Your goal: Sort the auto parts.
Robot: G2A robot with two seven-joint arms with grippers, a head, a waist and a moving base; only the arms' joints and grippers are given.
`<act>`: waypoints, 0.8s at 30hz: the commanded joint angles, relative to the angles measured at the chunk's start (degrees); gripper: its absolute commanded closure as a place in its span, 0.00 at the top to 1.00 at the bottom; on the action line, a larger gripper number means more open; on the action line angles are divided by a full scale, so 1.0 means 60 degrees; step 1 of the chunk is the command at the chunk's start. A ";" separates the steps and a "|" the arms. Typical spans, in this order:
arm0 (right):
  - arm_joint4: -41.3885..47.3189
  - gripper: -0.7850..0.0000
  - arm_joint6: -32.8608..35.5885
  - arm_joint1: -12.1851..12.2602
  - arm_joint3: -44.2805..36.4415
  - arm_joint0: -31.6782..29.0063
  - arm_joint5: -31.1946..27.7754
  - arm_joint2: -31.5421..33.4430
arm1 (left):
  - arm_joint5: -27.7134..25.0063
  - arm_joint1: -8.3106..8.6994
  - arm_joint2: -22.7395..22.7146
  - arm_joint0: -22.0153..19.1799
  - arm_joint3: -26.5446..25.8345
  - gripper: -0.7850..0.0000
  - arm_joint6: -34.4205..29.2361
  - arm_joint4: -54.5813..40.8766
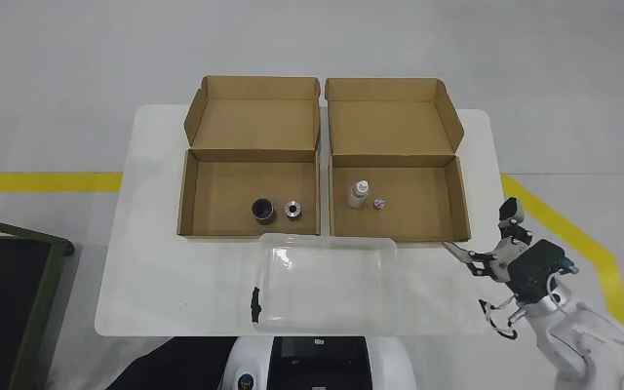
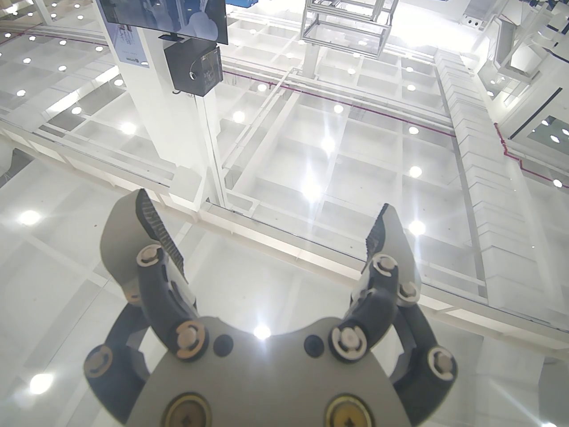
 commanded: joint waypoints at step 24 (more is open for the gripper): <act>-0.0286 1.00 -0.0144 0.0039 -0.0016 -0.0169 -0.0428 -0.0154 | 0.0000 0.0000 0.0000 0.0000 0.0000 1.00 0.0000 0.0000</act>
